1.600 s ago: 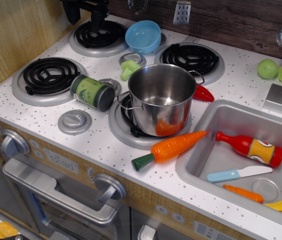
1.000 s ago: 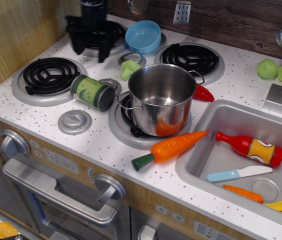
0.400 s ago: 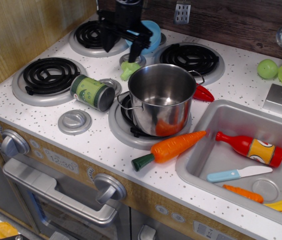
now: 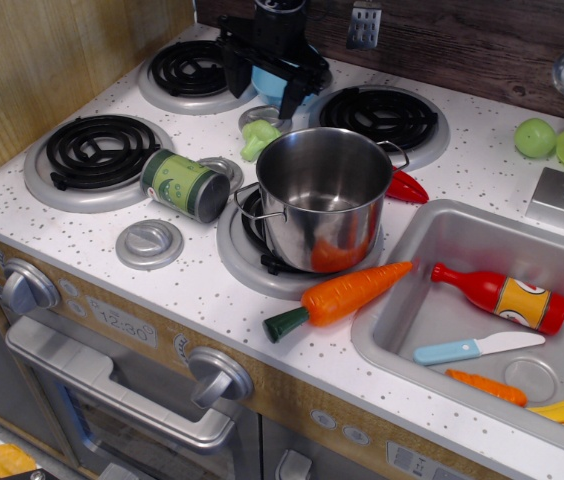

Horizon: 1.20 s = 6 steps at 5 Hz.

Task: Put broccoli in pot or pan

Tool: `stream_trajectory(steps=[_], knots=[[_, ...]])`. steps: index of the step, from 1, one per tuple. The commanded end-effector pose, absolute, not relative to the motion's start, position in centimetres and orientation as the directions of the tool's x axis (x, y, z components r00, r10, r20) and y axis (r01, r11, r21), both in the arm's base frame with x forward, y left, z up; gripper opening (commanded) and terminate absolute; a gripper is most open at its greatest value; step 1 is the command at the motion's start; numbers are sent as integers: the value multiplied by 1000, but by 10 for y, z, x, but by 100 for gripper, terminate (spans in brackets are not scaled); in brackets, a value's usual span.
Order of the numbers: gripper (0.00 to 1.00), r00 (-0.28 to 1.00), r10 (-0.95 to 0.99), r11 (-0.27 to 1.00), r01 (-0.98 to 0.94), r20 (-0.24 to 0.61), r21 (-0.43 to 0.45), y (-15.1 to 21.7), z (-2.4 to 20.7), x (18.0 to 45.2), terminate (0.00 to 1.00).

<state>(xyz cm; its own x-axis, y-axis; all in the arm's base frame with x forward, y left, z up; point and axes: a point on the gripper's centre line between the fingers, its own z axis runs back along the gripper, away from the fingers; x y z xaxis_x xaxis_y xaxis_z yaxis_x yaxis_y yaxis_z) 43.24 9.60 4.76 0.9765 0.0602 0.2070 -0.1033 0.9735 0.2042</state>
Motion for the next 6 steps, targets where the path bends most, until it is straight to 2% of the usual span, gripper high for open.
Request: stream_trajectory(steps=[1, 2, 3, 4, 5, 6], knots=[[100, 960, 62, 975, -116, 272, 188, 101, 65, 434, 0], [100, 964, 69, 976, -118, 258, 183, 103, 57, 427, 0], [100, 958, 70, 975, -124, 277, 182, 111, 37, 425, 0], [0, 954, 81, 980, -129, 288, 152, 114, 28, 434, 0], [0, 952, 80, 978, -132, 296, 163, 114, 29, 436, 0], [0, 957, 95, 974, -146, 275, 173, 113, 43, 435, 0]])
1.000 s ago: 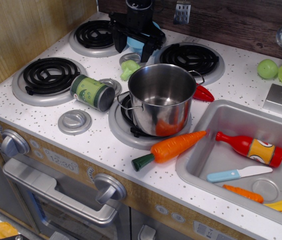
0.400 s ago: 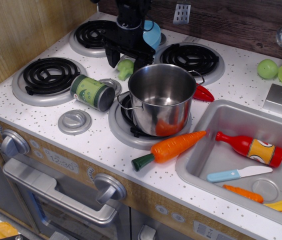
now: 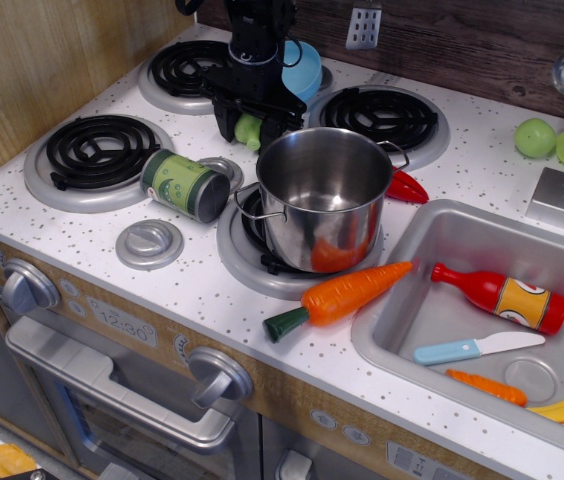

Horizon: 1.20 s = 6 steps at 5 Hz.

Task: Put broccoli in pot or pan

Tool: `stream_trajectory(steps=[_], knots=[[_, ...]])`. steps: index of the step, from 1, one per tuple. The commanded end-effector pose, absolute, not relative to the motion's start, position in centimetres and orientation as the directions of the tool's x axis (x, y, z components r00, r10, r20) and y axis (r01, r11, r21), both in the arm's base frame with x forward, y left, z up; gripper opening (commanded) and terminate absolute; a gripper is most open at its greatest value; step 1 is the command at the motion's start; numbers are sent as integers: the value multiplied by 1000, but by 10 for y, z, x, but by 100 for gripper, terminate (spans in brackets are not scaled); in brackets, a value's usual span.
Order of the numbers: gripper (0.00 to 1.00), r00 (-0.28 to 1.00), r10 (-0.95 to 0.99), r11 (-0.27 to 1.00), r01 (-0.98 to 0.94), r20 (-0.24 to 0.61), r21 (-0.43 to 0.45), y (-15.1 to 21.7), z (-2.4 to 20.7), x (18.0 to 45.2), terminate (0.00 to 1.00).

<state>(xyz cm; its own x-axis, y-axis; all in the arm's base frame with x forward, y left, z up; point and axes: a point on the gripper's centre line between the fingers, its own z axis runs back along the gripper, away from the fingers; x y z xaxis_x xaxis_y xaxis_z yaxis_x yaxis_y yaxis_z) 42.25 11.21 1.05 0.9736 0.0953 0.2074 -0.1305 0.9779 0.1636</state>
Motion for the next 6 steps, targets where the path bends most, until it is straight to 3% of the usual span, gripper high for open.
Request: stream_trajectory(steps=[1, 2, 3, 5, 6], knots=[[0, 965, 129, 952, -185, 227, 244, 108, 87, 430, 0], [0, 959, 181, 919, -244, 218, 311, 93, 125, 425, 0], [0, 937, 275, 878, -336, 215, 341, 70, 144, 414, 0], [0, 894, 413, 834, -447, 174, 324, 8, 166, 398, 0], [0, 875, 450, 807, -483, 177, 340, -6, 170, 386, 0]])
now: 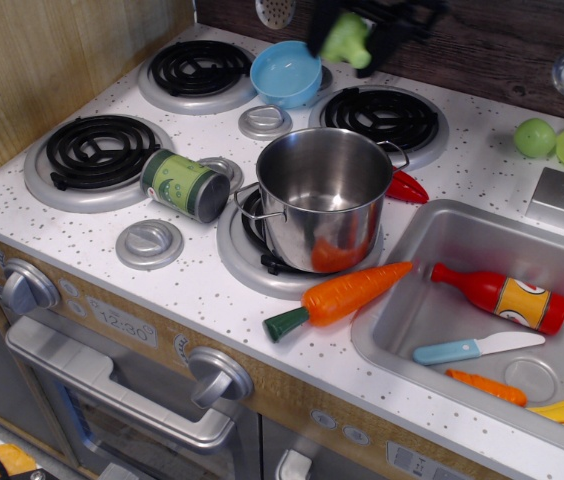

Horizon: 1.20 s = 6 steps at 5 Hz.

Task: Put broccoli in pot or pan

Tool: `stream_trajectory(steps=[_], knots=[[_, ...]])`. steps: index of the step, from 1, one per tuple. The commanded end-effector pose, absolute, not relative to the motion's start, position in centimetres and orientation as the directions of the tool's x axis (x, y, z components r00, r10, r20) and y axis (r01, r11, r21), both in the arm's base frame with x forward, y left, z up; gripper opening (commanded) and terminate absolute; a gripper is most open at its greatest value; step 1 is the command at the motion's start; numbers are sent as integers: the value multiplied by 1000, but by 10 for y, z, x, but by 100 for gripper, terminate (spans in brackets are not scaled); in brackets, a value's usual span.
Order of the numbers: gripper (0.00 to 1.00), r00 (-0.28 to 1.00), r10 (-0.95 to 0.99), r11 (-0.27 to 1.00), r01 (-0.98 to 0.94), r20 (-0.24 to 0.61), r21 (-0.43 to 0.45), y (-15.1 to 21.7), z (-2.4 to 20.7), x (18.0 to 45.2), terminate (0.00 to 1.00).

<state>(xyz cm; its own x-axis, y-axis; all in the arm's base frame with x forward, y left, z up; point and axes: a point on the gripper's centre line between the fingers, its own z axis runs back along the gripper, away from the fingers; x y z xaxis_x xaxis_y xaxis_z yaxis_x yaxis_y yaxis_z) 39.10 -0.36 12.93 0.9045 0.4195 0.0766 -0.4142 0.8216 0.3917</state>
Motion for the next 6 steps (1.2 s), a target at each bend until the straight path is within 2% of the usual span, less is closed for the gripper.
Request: stream_trajectory(steps=[1, 2, 3, 4, 6], knots=[[0, 855, 483, 790, -518, 186, 329, -16, 164, 376, 0], [0, 824, 534, 763, -565, 187, 313, -32, 155, 362, 0], [100, 821, 541, 770, -570, 180, 287, -38, 151, 348, 0], [100, 842, 508, 783, -539, 179, 312, -34, 145, 339, 0], [100, 842, 508, 783, -539, 179, 312, -34, 145, 339, 0]])
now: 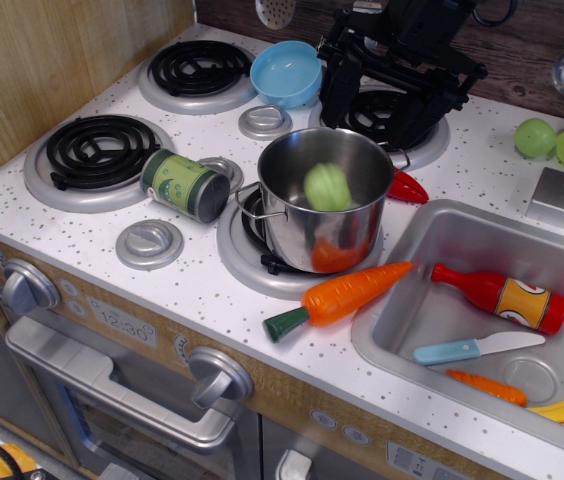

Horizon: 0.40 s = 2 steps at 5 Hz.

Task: Put broccoli in pot or pan

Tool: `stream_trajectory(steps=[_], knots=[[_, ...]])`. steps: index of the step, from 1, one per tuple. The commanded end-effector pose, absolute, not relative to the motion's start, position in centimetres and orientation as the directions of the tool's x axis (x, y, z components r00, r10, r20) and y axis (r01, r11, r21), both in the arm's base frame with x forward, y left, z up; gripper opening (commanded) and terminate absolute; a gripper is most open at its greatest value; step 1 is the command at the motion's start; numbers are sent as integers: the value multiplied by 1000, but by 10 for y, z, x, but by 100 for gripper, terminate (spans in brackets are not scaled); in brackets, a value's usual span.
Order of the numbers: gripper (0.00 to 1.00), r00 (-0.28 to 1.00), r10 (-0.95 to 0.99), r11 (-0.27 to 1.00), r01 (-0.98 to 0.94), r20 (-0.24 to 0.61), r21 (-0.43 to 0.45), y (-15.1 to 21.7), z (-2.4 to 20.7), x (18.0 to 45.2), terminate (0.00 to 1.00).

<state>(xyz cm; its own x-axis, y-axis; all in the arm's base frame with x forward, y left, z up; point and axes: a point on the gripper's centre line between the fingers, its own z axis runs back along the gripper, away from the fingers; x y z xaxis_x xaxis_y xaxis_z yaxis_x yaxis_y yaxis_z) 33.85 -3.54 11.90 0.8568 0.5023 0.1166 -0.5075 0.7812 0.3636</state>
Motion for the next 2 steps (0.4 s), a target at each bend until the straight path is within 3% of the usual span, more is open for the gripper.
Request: stream_trajectory(steps=[1, 2], knots=[[100, 842, 508, 783, -539, 179, 312, -34, 145, 339, 0], [100, 842, 508, 783, -539, 179, 312, -34, 145, 339, 100]])
